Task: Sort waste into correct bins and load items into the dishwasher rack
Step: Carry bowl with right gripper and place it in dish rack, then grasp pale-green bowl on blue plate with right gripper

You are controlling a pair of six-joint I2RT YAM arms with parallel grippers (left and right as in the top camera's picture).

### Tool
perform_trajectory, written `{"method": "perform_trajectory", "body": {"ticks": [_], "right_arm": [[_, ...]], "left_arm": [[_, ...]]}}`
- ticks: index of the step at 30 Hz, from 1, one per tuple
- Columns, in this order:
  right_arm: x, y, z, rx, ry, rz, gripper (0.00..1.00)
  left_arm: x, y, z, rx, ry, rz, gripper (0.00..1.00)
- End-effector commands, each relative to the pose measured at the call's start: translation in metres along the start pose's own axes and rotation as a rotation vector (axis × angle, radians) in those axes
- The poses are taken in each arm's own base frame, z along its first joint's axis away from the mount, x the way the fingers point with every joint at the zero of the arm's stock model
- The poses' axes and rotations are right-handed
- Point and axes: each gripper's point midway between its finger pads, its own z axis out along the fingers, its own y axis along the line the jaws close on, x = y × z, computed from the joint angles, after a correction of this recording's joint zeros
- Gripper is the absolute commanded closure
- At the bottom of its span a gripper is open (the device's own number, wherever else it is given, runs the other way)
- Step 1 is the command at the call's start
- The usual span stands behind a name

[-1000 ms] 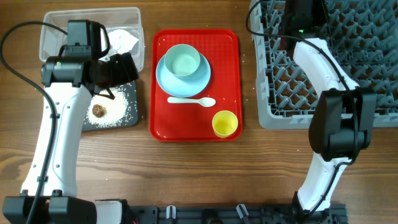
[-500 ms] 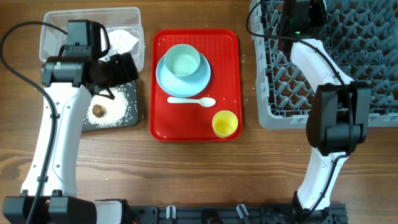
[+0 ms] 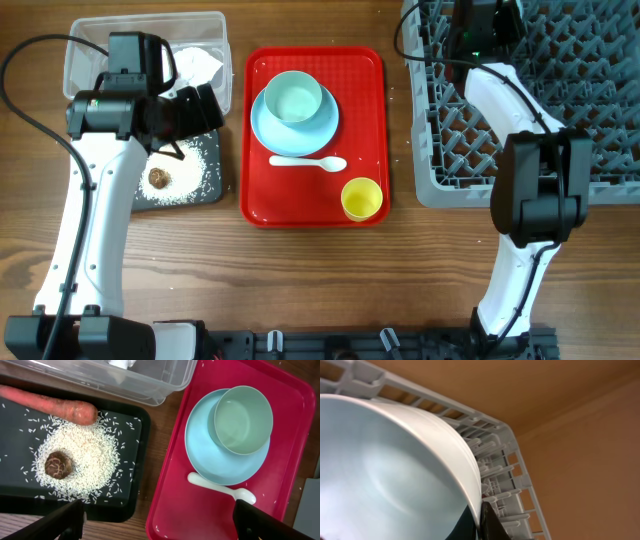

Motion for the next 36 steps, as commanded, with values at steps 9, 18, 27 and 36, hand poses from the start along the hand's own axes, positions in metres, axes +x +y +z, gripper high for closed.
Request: {"method": "perform_trajectory", "body": {"ticks": [9,18,27,36], "right_arm": [[0.017,0.057,-0.026,-0.131,0.055,-0.196,0.62],[0.012,0.082,-0.051,-0.177,0.044,-0.207,0.00],[0.016,0.082,-0.052,-0.180,0.061,-0.147,0.00],[-0.014,0.048,-0.068,-0.154,-0.007,-0.060,0.00]], "left_arm": [[0.000,0.001,0.001,0.004,0.004,-0.002,0.03],[0.000,0.001,0.001,0.004,0.004,-0.002,0.01],[0.000,0.001,0.001,0.004,0.004,-0.002,0.01],[0.000,0.001,0.001,0.004,0.004,-0.002,0.01]]}}
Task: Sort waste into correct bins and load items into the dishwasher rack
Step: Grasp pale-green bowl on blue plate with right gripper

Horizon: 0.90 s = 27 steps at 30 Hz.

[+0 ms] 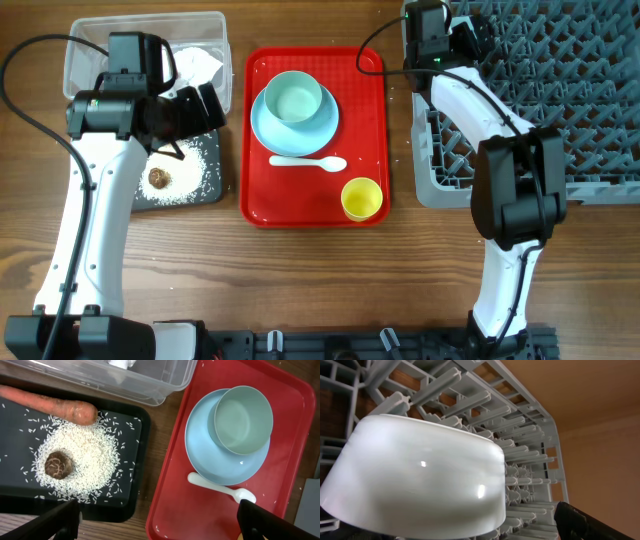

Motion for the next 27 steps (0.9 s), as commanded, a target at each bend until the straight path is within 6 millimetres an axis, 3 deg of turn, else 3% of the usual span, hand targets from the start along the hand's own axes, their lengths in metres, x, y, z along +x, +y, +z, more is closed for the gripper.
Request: {"method": "perform_trajectory", "body": {"ticks": [1,6,12,16,18,23,27], "right_arm": [[-0.023,-0.027,-0.028,0.003,-0.073,0.085,0.00],[-0.039,-0.029,-0.055,-0.007,-0.125,0.090,0.00],[-0.058,0.009,-0.102,-0.061,-0.185,0.071,0.00],[-0.063,0.023,-0.114,-0.114,-0.206,0.157,0.00],[-0.062,0.039,-0.119,-0.187,-0.210,0.136,0.00],[-0.037,0.093,-0.133,-0.487,-0.125,0.134,0.00],[-0.024,0.155,-0.184,-0.948,-0.092,0.084,0.04]], "left_arm": [[0.000,0.001,0.001,0.004,0.004,-0.002,0.01],[0.000,0.001,0.001,0.004,0.005,-0.002,0.00],[0.001,0.001,0.001,0.003,0.009,-0.002,0.00],[0.005,0.002,0.001,-0.002,0.022,-0.003,0.00],[0.005,0.002,0.001,-0.003,0.023,-0.003,0.00],[0.004,0.002,0.001,-0.002,0.021,-0.004,0.00],[0.005,0.002,0.001,-0.002,0.022,-0.004,0.00]]}}
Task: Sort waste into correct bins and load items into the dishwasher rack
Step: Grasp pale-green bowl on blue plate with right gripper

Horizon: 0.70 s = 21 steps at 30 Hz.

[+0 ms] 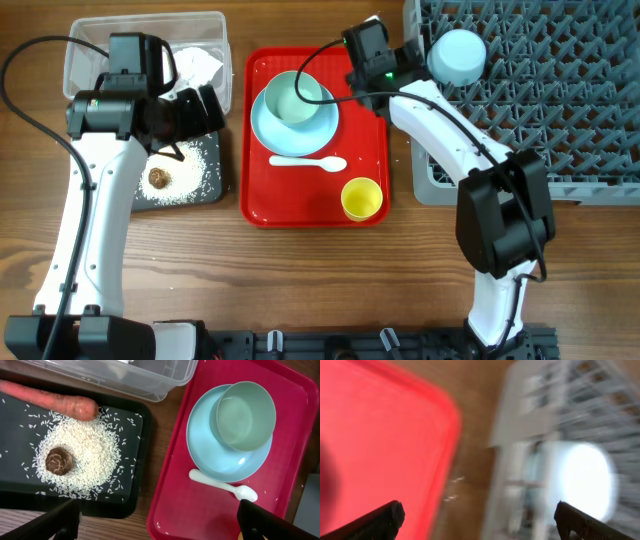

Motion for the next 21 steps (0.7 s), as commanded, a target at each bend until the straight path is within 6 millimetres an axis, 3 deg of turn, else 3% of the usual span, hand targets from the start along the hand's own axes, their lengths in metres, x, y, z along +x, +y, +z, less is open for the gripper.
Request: {"method": "perform_trajectory", "body": {"ticks": [1,4,11,21], "right_arm": [[-0.005,0.081,-0.032,-0.519,-0.027,0.054,0.08],[-0.007,0.103,-0.047,-0.675,-0.016,0.113,0.12],[-0.035,0.107,-0.050,-0.712,-0.038,0.391,0.27],[0.002,0.145,-0.006,-0.629,0.167,0.586,0.36]], "left_arm": [[0.001,0.001,0.001,0.004,0.007,-0.003,0.00],[0.001,0.001,0.001,0.004,0.006,-0.003,0.00],[0.000,0.000,0.001,0.005,0.002,-0.002,0.00],[0.000,0.000,0.001,0.005,0.002,-0.002,0.00]]}}
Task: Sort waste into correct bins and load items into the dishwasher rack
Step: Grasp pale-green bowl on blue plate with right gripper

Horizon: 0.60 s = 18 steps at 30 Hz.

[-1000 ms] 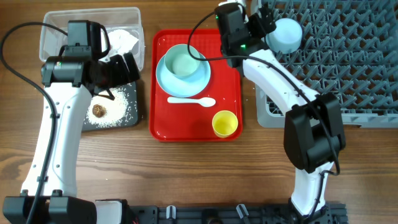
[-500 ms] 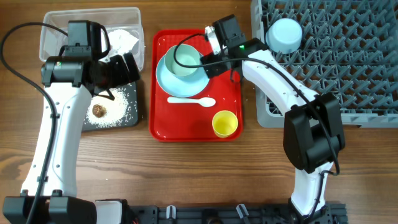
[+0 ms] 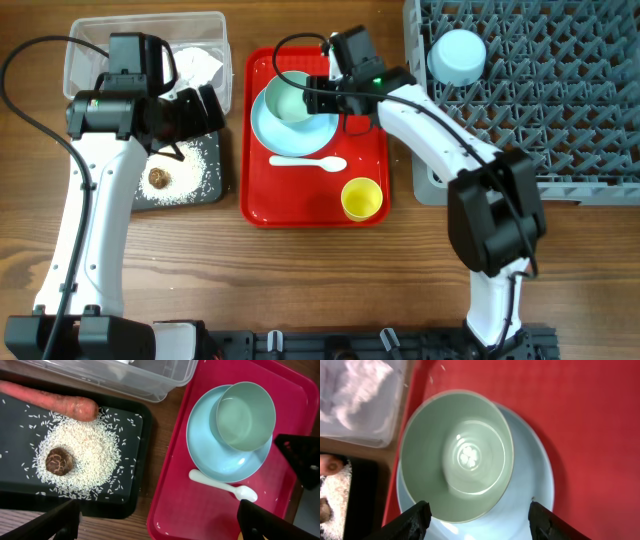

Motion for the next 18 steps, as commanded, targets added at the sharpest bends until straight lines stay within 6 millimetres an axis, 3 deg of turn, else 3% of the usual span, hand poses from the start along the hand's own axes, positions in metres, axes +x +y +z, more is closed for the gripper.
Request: {"method": "perform_trajectory", "body": {"ticks": [1,3,6,8,10,15,17,18], "right_arm": [[0.022,-0.013,0.030,0.046,0.061,0.105,0.37],[0.025,-0.014,0.036,0.049,0.067,0.121,0.43],[0.030,-0.017,0.043,0.056,0.077,0.157,0.73],[0.031,-0.019,0.047,0.058,0.080,0.165,0.81],[0.032,-0.019,0.048,0.058,0.081,0.168,0.96],[0.029,-0.015,0.044,0.038,0.076,0.157,0.96],[0.015,-0.008,0.028,0.020,0.037,0.105,0.96],[-0.003,-0.002,0.008,0.008,-0.018,0.036,0.96]], "left_arm": [[0.000,0.001,0.001,0.004,0.003,-0.002,0.00],[0.000,0.001,0.001,0.004,0.003,-0.002,0.00],[0.000,0.001,0.001,0.004,0.003,-0.002,0.00],[0.000,0.001,0.001,0.004,0.003,-0.002,0.00],[0.000,0.001,0.001,0.004,0.004,-0.002,0.00],[0.000,0.001,0.001,0.004,0.004,-0.002,0.00],[0.000,0.001,0.001,0.004,0.004,-0.002,0.00],[0.000,0.001,0.001,0.004,0.004,-0.002,0.00]]}}
